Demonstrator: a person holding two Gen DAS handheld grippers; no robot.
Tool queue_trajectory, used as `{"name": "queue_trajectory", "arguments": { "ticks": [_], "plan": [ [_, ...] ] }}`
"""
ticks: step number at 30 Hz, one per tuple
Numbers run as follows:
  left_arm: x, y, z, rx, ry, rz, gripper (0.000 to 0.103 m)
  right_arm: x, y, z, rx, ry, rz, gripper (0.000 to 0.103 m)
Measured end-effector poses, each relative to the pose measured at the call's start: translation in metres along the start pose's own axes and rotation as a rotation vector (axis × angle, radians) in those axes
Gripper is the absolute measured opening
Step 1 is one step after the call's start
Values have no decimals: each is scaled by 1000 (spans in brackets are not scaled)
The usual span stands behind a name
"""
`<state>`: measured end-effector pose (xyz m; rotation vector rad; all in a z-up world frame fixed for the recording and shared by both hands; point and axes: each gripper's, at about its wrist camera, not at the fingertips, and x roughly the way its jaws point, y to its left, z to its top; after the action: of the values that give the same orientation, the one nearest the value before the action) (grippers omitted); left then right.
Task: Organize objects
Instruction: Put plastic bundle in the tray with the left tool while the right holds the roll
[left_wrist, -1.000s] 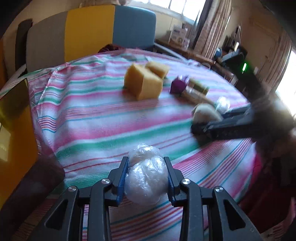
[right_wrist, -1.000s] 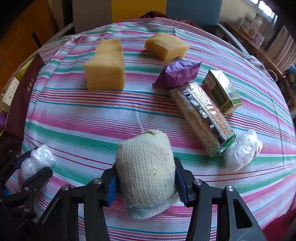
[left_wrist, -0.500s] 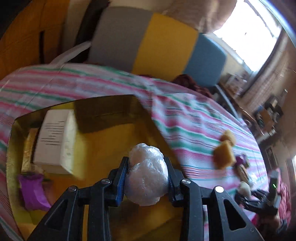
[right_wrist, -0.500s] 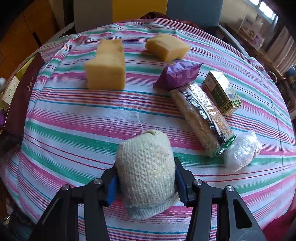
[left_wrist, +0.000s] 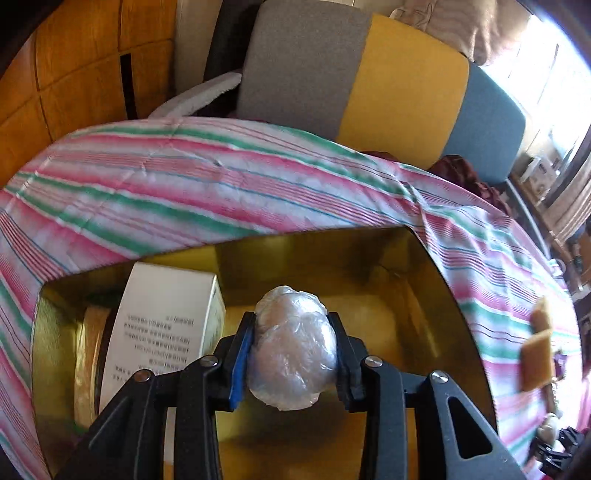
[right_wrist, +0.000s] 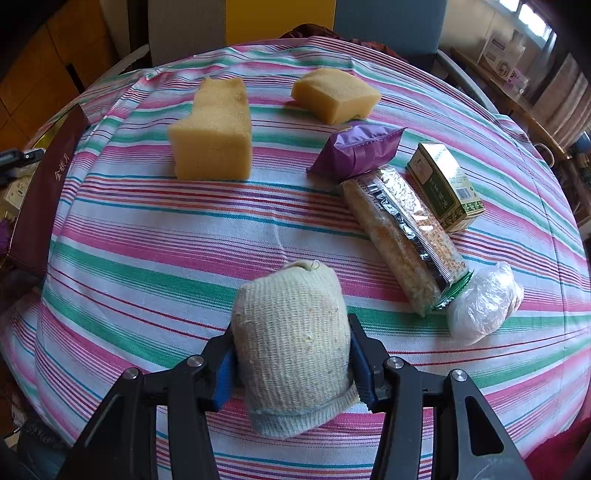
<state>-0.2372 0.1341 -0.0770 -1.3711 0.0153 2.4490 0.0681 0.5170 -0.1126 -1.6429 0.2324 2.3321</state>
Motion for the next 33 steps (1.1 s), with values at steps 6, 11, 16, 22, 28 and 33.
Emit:
{"name": "queue_trajectory", "arguments": {
  "ticks": [6,11,16,22,28,33],
  "plan": [
    [11,-2,11,12,16,52,48,1,0,1,-1,-1,0,53],
    [-1,4,9,-12,24,40,54,1,0,1,-1,-1,0,53],
    [-43,8,-5,3,-40,34,54,2,-3,3,-3,-1,-1,53],
    [-99,5,-52,36,-108,17,54,2,-4,5,-11,-4,-5,52],
    [-132,0,-102,40,-131,10,54,8,-7,9,-19,-7,-15,52],
    [-151,-4,-130,46,-154,14,54,9,-8,13,-28,-12,-30,51]
  ]
}}
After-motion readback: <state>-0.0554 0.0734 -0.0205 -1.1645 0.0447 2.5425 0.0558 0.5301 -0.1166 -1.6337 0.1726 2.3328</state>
